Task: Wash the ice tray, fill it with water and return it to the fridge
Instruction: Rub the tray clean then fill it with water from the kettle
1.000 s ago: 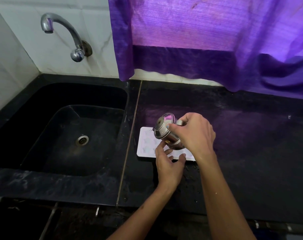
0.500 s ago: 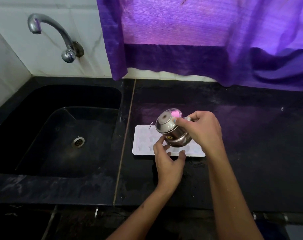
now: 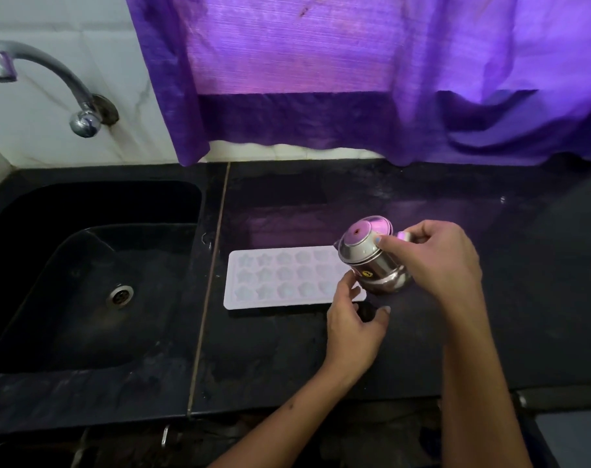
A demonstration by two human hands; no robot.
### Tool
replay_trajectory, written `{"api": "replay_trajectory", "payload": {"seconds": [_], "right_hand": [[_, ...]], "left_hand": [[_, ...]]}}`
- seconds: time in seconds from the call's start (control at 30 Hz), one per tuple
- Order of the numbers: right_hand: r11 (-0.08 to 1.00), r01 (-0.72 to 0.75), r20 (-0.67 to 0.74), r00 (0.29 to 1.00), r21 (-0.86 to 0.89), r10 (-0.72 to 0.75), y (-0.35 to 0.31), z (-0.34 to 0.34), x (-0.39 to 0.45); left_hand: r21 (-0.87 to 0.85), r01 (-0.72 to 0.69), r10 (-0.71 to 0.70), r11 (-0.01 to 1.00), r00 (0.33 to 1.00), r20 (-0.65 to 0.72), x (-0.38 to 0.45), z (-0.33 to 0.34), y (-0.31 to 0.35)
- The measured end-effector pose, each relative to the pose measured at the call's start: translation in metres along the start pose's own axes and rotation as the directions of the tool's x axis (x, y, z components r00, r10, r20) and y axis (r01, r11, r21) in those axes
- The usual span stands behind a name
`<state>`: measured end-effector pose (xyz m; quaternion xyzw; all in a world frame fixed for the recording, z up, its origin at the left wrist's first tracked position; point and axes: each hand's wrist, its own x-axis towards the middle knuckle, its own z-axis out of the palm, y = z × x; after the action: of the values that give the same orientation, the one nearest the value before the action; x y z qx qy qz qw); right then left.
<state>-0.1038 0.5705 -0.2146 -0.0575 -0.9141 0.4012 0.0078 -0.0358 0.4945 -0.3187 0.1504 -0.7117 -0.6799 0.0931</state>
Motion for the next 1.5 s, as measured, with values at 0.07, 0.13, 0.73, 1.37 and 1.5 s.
{"api": "replay_trajectory", "payload": {"seconds": [0.07,0.13,0.73,1.37,1.5], "right_hand": [[0.999,-0.023,0.0,1.0,-0.039,0.023,0.004,-0.008,0.001],[0.997,-0.03,0.008,0.999,-0.07,0.031,0.007,-0.014,0.001],[0.976,-0.026,0.006,1.0,-0.217,0.028,0.018,-0.021,-0.002],[0.998,-0.056,0.033,0.998,-0.032,0.057,0.025,-0.031,0.0],[0.999,-0.035,0.024,0.999,0.037,0.034,0.022,-0.029,0.0]], "left_hand": [[-0.004,0.012,-0.012,1.0,0.999,0.039,-0.001,0.008,0.0],[0.0,0.025,-0.025,1.0,0.998,0.062,-0.002,0.014,-0.002],[0.014,0.114,-0.114,0.993,0.983,0.143,-0.009,0.037,-0.009],[-0.035,0.038,-0.035,0.999,0.997,0.07,-0.015,0.032,-0.005],[-0.04,-0.001,0.002,0.999,1.0,0.031,-0.015,0.027,-0.004]]}}
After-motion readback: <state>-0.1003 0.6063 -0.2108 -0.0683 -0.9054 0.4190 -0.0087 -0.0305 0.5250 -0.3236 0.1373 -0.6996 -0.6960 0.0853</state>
